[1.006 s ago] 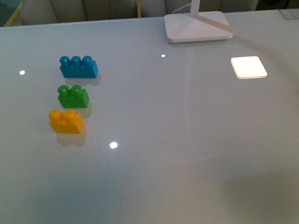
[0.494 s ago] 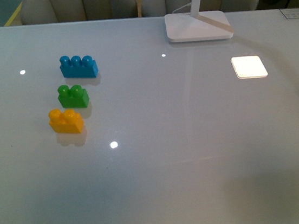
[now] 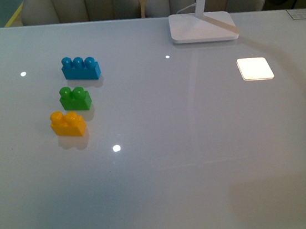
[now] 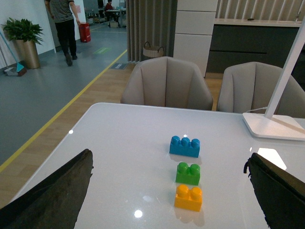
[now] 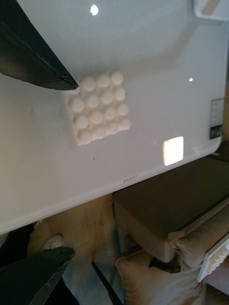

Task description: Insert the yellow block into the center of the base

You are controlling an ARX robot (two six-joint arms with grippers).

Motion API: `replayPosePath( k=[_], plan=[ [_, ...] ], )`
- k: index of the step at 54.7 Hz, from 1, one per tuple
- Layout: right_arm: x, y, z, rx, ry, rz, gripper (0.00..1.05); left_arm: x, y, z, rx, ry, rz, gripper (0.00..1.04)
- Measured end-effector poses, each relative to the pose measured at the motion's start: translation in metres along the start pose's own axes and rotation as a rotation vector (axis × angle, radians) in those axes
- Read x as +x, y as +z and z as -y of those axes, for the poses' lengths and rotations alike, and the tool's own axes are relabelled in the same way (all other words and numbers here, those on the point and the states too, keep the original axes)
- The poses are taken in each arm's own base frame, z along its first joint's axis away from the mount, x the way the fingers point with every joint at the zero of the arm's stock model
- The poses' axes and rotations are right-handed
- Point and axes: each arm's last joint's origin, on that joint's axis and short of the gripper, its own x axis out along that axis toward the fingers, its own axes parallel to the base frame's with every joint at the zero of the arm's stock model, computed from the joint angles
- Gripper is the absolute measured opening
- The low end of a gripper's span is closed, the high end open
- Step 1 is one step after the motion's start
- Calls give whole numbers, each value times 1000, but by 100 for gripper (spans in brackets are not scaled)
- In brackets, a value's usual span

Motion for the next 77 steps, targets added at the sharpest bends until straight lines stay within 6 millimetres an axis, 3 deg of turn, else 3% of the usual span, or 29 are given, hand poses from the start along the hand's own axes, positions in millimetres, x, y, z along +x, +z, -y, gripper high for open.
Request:
replayPosePath(
  k=[8, 20, 26, 36, 55, 64, 77],
  plan=[
    [36, -22, 20, -25, 2, -76, 96, 0, 0, 0, 0, 0, 0, 97],
    [75, -48, 32, -29, 69, -150, 96, 0, 0, 0, 0, 0, 0, 97],
    [95, -56, 40, -2, 99, -177, 96, 0, 0, 0, 0, 0, 0, 97],
    [145, -61, 49, 30, 138, -192, 96, 0, 0, 0, 0, 0, 0, 97],
    [217, -60, 27, 65, 198, -201, 96, 0, 0, 0, 0, 0, 0, 97],
    [237, -67, 8, 56, 233, -226, 96, 0, 0, 0, 0, 0, 0, 97],
    [246, -80, -6, 67, 248, -250, 96, 0, 0, 0, 0, 0, 0, 97]
  ],
)
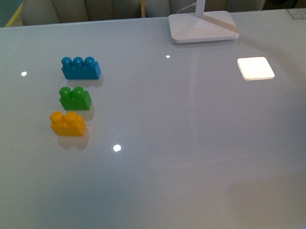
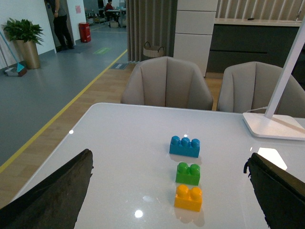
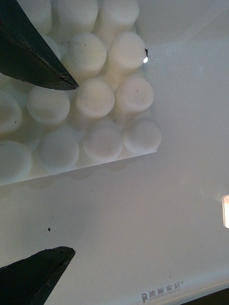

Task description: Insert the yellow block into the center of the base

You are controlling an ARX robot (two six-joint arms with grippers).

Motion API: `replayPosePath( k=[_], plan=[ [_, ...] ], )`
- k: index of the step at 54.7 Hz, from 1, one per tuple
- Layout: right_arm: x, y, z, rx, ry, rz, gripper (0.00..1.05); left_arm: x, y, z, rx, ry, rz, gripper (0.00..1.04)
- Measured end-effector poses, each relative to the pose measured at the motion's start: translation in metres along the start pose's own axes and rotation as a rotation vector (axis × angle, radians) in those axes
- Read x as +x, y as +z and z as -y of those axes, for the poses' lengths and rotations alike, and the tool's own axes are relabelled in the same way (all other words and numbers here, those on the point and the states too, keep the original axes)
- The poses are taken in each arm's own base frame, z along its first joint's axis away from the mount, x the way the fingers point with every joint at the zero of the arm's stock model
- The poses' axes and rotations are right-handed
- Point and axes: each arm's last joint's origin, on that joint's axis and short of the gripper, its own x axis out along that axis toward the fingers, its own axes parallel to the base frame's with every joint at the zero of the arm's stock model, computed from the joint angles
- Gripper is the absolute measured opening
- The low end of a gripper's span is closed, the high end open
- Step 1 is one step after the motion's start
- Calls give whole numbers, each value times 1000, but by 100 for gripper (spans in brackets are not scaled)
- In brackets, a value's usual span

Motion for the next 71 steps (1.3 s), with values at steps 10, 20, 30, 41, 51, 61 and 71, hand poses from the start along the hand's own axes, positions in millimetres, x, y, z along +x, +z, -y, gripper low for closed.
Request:
replayPosePath(
  k=[10, 20, 30, 41, 51, 61, 71],
  plan=[
    [8, -5, -11, 10, 12, -4, 96, 0, 0, 0, 0, 0, 0, 97],
    [16, -7, -26, 9, 24, -10, 96, 0, 0, 0, 0, 0, 0, 97],
    [19, -7, -32, 7, 21, -10, 96, 0, 0, 0, 0, 0, 0, 97],
    [19, -11, -44, -7, 34, -16, 87, 0, 0, 0, 0, 0, 0, 97],
    [18, -18, -57, -16, 47, -27, 88, 0, 0, 0, 0, 0, 0, 97],
    [13, -19, -78, -42, 70, -35, 88, 0, 0, 0, 0, 0, 0, 97],
    [12, -17, -97, -48, 78, -61, 88, 0, 0, 0, 0, 0, 0, 97]
  ],
)
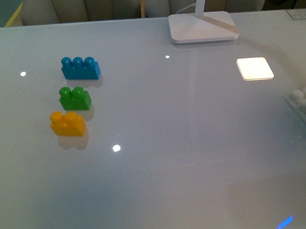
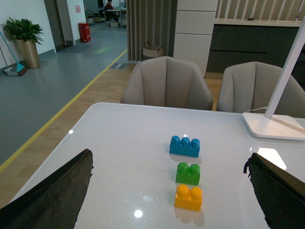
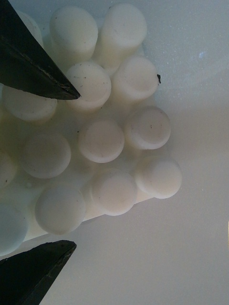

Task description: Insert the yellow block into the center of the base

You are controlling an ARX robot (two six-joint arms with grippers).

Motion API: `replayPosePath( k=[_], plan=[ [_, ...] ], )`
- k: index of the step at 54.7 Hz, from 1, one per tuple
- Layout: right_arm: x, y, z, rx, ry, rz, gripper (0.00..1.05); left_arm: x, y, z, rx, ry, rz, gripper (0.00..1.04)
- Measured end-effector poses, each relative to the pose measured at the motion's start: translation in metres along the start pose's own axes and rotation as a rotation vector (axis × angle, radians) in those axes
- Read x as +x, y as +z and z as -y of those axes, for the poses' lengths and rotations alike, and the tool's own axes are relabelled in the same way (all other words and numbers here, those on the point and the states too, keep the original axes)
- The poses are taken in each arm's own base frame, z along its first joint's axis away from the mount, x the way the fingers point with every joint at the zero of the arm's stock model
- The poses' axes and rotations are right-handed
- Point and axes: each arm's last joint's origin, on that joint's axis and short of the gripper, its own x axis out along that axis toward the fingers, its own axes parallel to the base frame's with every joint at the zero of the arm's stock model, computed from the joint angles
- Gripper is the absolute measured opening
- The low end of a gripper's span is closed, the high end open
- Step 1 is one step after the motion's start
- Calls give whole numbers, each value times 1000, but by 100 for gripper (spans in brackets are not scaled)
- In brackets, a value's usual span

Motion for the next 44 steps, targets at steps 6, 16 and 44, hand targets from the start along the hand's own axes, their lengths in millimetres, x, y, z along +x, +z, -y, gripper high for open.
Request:
replayPosePath(
  k=[6, 16, 44],
  plan=[
    [-1, 4, -9, -10, -6, -25, 88, 0, 0, 0, 0, 0, 0, 97],
    [-2, 10, -26, -9, -23, -56, 89, 0, 0, 0, 0, 0, 0, 97],
    [-10, 7, -122, 94, -52, -115, 89, 0, 0, 0, 0, 0, 0, 97]
  ],
)
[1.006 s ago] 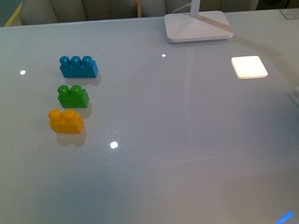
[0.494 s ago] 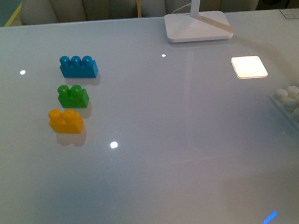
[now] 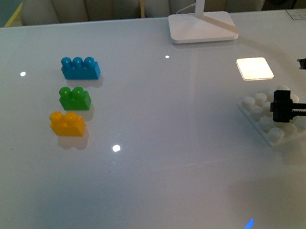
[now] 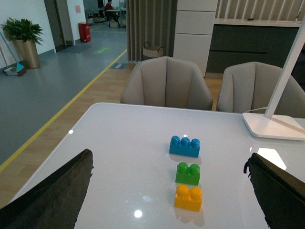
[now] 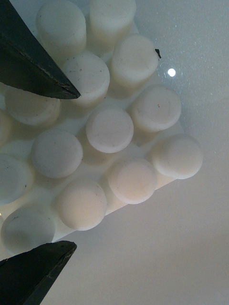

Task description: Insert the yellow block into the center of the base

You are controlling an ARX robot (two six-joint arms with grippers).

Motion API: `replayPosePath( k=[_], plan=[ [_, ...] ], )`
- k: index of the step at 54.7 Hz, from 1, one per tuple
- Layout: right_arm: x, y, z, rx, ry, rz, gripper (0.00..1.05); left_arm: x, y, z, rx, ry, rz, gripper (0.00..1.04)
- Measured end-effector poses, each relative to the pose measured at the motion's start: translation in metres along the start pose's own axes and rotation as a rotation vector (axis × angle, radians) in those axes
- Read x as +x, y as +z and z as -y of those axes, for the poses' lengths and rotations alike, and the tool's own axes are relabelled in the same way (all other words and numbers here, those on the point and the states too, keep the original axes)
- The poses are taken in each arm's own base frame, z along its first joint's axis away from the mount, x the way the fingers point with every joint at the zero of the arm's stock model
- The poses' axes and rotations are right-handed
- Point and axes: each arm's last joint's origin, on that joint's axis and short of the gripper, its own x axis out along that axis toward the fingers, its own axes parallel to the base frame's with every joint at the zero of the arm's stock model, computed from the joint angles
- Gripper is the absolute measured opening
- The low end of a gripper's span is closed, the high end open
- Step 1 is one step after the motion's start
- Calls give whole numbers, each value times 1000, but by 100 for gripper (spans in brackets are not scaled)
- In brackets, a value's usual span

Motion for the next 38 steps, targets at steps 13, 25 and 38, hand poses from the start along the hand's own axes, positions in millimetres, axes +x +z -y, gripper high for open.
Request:
replayPosePath(
  k=[13, 25, 38],
  plan=[
    [3, 2, -66, 122, -12, -7, 88, 0, 0, 0, 0, 0, 0, 97],
    [15, 14, -125, 168, 41, -39, 88, 0, 0, 0, 0, 0, 0, 97],
    [21, 25, -163, 183, 68, -41, 88, 0, 0, 0, 0, 0, 0, 97]
  ],
)
